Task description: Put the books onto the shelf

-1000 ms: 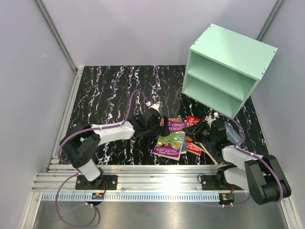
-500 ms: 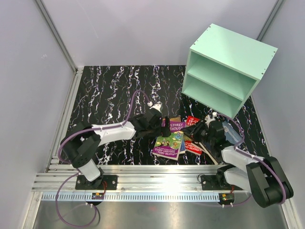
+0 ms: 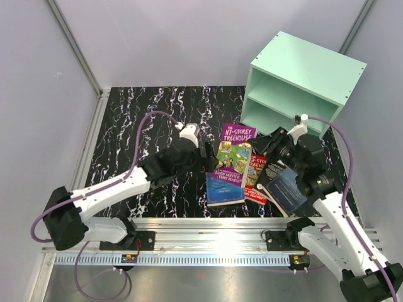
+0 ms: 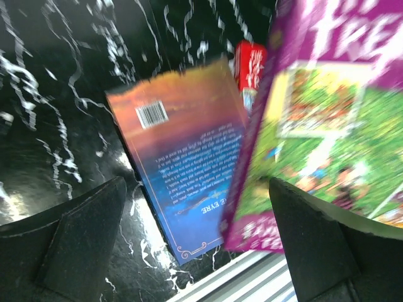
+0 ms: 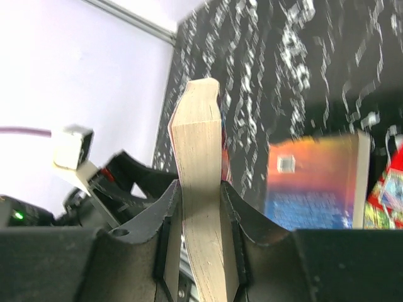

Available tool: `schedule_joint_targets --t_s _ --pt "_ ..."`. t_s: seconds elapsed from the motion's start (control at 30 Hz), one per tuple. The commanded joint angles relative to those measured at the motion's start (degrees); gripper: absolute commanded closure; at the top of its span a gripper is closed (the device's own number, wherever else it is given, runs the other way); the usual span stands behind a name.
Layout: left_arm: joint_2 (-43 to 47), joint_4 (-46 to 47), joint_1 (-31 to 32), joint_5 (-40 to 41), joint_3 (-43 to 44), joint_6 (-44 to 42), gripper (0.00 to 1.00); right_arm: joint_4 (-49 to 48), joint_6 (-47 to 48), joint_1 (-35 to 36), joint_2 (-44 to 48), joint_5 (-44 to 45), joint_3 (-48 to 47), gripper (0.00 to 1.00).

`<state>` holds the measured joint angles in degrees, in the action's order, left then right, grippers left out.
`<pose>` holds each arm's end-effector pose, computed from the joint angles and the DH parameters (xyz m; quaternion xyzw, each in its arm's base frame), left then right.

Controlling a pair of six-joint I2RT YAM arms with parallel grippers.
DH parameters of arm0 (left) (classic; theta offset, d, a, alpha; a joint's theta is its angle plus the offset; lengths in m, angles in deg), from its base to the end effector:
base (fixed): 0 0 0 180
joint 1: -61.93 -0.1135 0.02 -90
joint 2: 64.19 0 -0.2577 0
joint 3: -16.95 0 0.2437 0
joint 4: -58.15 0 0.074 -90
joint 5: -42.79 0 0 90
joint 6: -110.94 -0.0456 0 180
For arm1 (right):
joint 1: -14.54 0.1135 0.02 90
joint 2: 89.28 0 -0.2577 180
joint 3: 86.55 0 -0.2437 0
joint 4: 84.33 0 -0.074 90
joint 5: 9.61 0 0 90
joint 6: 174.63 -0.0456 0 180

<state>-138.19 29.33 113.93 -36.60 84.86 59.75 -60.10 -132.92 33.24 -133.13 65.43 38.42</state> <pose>0.1844 -0.2224 0.2674 0.0589 0.8819 -0.2703 0.3817 0.1745 0.0715 0.3126 0.1199 0.7712 0.4254 0.4582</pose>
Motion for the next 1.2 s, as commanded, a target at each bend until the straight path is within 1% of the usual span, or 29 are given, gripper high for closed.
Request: schedule_joint_targets --t_s 0.0,0.07,0.1,0.17,0.2,0.27,0.3,0.37,0.4,0.43,0.47,0.5,0.53,0.57,0.6,0.63,0.67,0.73,0.77,0.83,0.87,0.9,1.0,1.07,1.17 --pt "2.9 -3.0 -0.1 5.3 -4.3 -0.9 0.01 4.5 4.5 0.2 -2.7 2.4 -12.6 1.00" --pt "4.7 -2.2 -0.1 4.9 -6.6 -0.2 0.01 7.0 6.4 0.2 -6.0 3.5 -18.1 1.00" --pt "5.3 -1.8 -0.1 4.7 -7.8 0.7 0.01 8.0 7.4 0.2 -7.2 5.0 -24.3 1.00" --pt "6.9 -0.2 0.0 3.8 -11.6 2.1 0.01 11.4 11.1 0.2 -11.3 7.1 -31.0 1.00" --pt "7.5 0.6 0.0 3.4 -13.0 2.6 0.01 12.4 12.2 0.0 -12.7 9.2 -37.9 1.00" --pt "9.2 3.2 -0.1 2.4 -17.7 3.8 0.01 14.9 15.0 -0.7 -17.3 10.3 -44.7 1.00" --pt "9.7 4.1 -0.1 2.1 -19.4 4.2 0.01 15.8 15.6 -1.2 -19.0 10.3 -51.5 1.00" --pt "11.3 6.1 0.0 1.9 -23.0 4.8 0.01 18.8 16.8 -4.5 -24.1 9.9 -58.5 1.00" --pt "11.8 6.6 0.0 1.8 -23.9 5.0 0.01 19.5 16.9 -6.6 -25.8 7.9 -64.5 1.00" --pt "12.8 7.5 0.1 1.7 -24.5 5.0 0.01 20.5 16.0 -11.4 -27.6 5.8 -67.3 1.00" --pt "13.4 7.9 0.1 1.4 -25.2 4.6 0.01 21.1 15.1 -14.7 -31.0 3.9 -69.9 1.00" --pt "13.9 8.2 0.1 1.3 -25.6 4.3 0.01 21.4 13.9 -17.4 -32.8 -0.9 -74.3 1.00" --pt "14.6 8.6 0.1 1.3 -26.0 3.9 0.01 21.7 12.0 -20.4 -34.6 -3.3 -76.5 1.00" --pt "14.7 9.1 0.1 1.5 -26.2 3.6 0.01 23.2 11.0 -25.5 -39.1 -5.8 -78.9 1.00" --pt "14.6 9.1 0.1 1.5 -26.4 3.6 0.01 24.5 10.2 -27.6 -41.5 -10.6 -83.9 1.00" --pt "14.1 9.3 0.1 1.4 -26.6 3.6 0.01 25.4 8.2 -29.9 -43.9 -13.0 -86.0 1.00" --pt "14.0 9.7 0.1 1.0 -26.8 3.6 0.01 26.3 7.2 -33.5 -48.4 -18.0 -87.9 1.00" --pt "13.5 10.5 0.2 1.0 -27.2 3.6 0.01 26.1 3.4 -36.5 -52.7 -22.8 -92.4 1.00" --pt "13.5 10.8 0.1 0.8 -27.3 3.5 0.01 26.4 2.2 -37.6 -57.3 -24.7 -94.1 1.00" --pt "13.3 11.1 0.2 0.7 -27.4 3.3 0.01 26.8 0.1 -39.8 -61.3 -29.6 -99.5 1.00" --pt "13.1 11.3 0.2 0.6 -27.3 3.1 0.01 27.6 0.0 -40.2 -64.9 -30.7 -101.5 1.00" --pt "12.9 11.6 0.2 0.6 -27.4 3.0 0.01 28.5 0.2 -40.5 -66.5 -31.0 -105.7 1.00" --pt "12.0 11.9 0.1 0.2 -27.1 2.9 0.01 29.1 -1.7 -42.2 -71.0 -32.8 -110.2 1.00" --pt "11.2 12.4 0.2 0.0 -26.8 2.8 0.01 26.4 -3.1 -42.3 -72.1 -33.3 -109.5 1.00" --pt "9.9 12.4 0.2 -0.2 -26.2 2.7 0.01 25.0 -3.6 -42.3 -72.7 -32.3 -107.8 1.00"
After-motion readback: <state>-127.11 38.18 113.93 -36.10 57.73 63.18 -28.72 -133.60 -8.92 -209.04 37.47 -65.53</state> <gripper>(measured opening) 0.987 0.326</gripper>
